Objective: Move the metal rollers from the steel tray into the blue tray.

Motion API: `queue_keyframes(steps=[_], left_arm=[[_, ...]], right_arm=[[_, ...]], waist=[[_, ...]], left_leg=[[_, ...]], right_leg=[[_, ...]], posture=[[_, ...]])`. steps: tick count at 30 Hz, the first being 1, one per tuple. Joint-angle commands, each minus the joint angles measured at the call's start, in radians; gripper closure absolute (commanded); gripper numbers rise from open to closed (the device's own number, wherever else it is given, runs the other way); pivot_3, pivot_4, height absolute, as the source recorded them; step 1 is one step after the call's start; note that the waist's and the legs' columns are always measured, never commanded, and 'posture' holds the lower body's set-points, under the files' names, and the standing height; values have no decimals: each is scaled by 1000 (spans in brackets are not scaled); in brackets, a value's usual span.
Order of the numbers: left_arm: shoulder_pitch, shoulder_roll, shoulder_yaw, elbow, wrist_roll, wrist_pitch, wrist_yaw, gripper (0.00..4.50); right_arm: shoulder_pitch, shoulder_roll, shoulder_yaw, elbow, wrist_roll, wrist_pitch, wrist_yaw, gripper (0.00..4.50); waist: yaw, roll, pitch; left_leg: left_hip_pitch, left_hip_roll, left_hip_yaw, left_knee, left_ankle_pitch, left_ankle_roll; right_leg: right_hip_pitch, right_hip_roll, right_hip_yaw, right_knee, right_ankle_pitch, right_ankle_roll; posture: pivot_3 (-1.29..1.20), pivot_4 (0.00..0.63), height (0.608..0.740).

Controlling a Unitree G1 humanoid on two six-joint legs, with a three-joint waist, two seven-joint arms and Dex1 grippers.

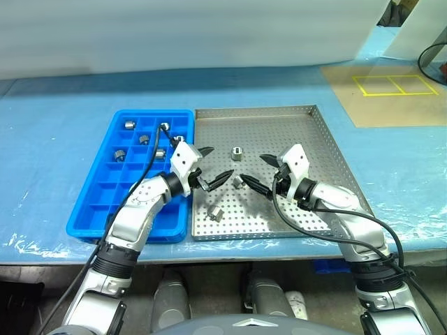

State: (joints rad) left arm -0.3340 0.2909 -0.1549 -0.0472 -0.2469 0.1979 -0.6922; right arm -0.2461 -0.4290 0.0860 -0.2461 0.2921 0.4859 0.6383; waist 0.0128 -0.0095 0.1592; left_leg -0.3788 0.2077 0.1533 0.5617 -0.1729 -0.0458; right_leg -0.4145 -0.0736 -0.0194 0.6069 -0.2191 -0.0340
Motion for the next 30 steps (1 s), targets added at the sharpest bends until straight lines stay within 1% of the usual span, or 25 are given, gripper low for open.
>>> queue_keyframes(steps=[1, 5, 9, 15, 22, 24, 26, 30], left_arm=[[-16, -9, 16, -16, -10, -8, 5, 0], [-30, -1, 13, -1, -4, -7, -7, 0], [-40, -6, 33, -5, -32, 11, -7, 0], [-35, 2, 35, -8, -35, 16, -9, 0], [-88, -10, 24, 31, 21, 8, 38, 0], [-131, -23, 19, 76, 31, 28, 48, 0], [-198, -45, 16, 162, 51, 37, 68, 0], [-281, -73, 12, 283, 79, 19, 75, 0]], right_arm=[[-19, 3, -20, -34, 20, -11, 4, 24], [-26, 1, -22, -24, 37, 2, 21, 24], [-6, -3, -22, -38, 64, 27, 39, 24], [-5, -17, -16, -31, 61, 32, 55, 24], [-14, -8, -23, -26, 63, 32, 43, 24], [-11, -1, -28, -36, 74, 45, 35, 24], [-5, 3, -31, -48, 76, 52, 22, 24], [7, 3, -37, -63, 77, 57, -2, 24]], waist=[[0, 0, 0], [0, 0, 0], [1, 0, 0], [1, 0, 0], [2, 0, 0], [3, 0, 0], [4, 0, 0], [0, 0, 0]], left_leg=[[0, 0, 0, 0, 0, 0], [0, 0, 0, 0, 0, 0], [0, 0, 0, 0, 0, 0], [0, 0, 0, 0, 0, 0], [0, 0, 0, 0, 0, 0], [0, 0, 0, 0, 0, 0], [0, 0, 0, 0, 0, 0], [0, -1, 0, 1, 1, -1]], right_leg=[[0, 0, 0, 0, 0, 0], [0, 0, 0, 0, 0, 0], [0, 0, 0, 0, 0, 0], [0, 0, 0, 0, 0, 0], [0, 0, 0, 0, 0, 0], [0, 0, 0, 0, 0, 0], [0, 0, 0, 0, 0, 0], [0, 0, 0, 0, 0, 0]], posture=[[-222, 150, 740], [-208, 150, 740], [-202, 150, 740], [-192, 150, 740], [-193, 150, 740], [-208, 150, 740], [-221, 150, 740], [-255, 150, 740]])
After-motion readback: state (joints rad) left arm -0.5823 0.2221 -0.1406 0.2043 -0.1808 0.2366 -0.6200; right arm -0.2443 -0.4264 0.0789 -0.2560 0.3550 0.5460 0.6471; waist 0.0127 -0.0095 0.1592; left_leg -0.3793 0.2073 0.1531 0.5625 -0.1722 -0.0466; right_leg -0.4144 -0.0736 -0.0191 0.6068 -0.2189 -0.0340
